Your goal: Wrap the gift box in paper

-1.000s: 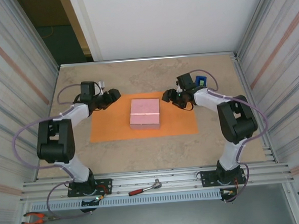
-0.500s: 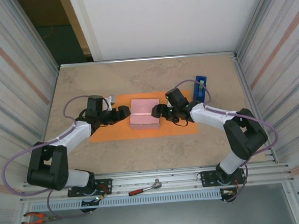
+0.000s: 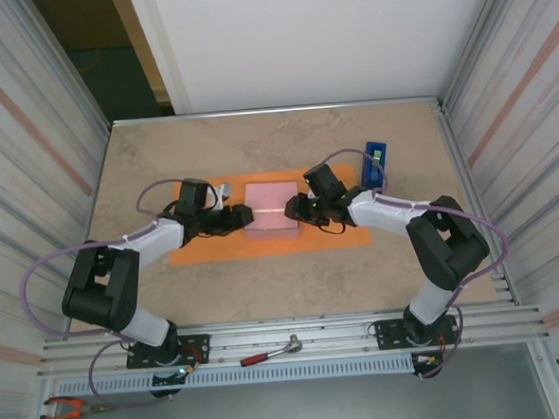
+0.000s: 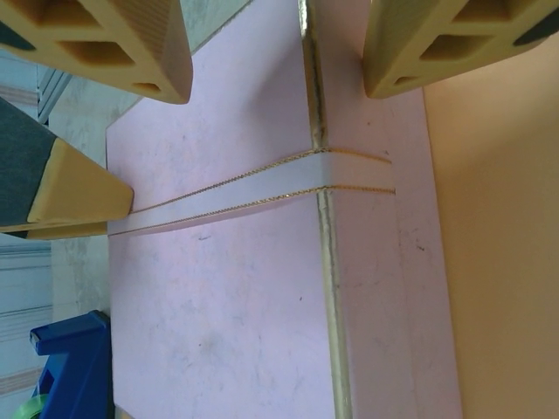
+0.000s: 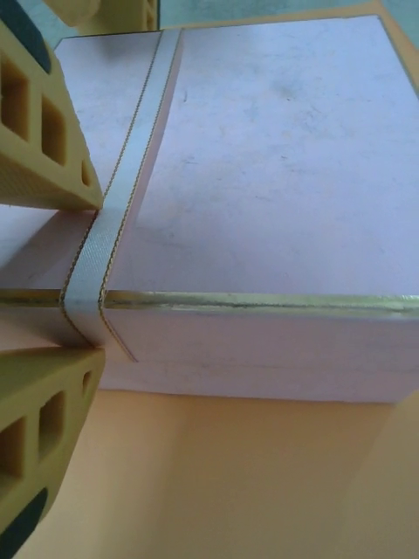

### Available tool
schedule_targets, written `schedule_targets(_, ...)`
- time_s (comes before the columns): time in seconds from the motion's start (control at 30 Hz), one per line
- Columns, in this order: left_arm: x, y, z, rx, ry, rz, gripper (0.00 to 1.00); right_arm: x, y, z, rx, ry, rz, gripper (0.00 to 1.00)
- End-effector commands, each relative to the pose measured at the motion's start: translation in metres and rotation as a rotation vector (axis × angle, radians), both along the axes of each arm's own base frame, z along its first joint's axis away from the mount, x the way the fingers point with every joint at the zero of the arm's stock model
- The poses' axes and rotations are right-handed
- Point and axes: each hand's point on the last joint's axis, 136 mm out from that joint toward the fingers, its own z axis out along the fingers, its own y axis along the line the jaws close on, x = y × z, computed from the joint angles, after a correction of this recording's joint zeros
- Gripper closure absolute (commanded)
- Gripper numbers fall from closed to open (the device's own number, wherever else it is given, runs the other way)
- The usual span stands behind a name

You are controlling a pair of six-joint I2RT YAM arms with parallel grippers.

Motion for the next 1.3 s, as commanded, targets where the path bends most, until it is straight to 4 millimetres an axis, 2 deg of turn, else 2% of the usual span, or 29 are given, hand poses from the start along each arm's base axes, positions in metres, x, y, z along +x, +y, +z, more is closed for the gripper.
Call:
schedule_targets(0.0, 0.008, -0.022, 0.031, -0.061, -0.092, -0.078, 0.47, 0.008, 0.007, 0.008, 0.022, -0.011, 0.009, 0.64)
schedule_targets(0.33, 0.015, -0.030, 0.033, -0.065, -0.101, -0.096, 0.48, 0.023, -0.001, 0.019, 0.041, -0.031, -0.010, 0.67)
schedule_targets(0.63, 0.017, -0.029, 0.023, -0.044, -0.090, -0.088, 0.46, 0.035, 0.006, 0.030, 0.058, -0.058, 0.006, 0.67)
schedule_targets(0.87, 0.024, -0.030, 0.021, -0.026, -0.092, -0.090, 0.46, 0.037, 0.000, 0.013, 0.030, -0.029, -0.011, 0.68)
schedule_targets(1.03, 0.026, -0.029, 0.019, -0.013, -0.094, -0.091, 0.45, 0.030, -0.004, -0.002, 0.029, -0.003, -0.019, 0.68)
schedule_targets(1.27, 0.025, -0.029, 0.018, -0.010, -0.091, -0.091, 0.45, 0.024, 0.002, -0.001, 0.041, -0.003, -0.008, 0.68)
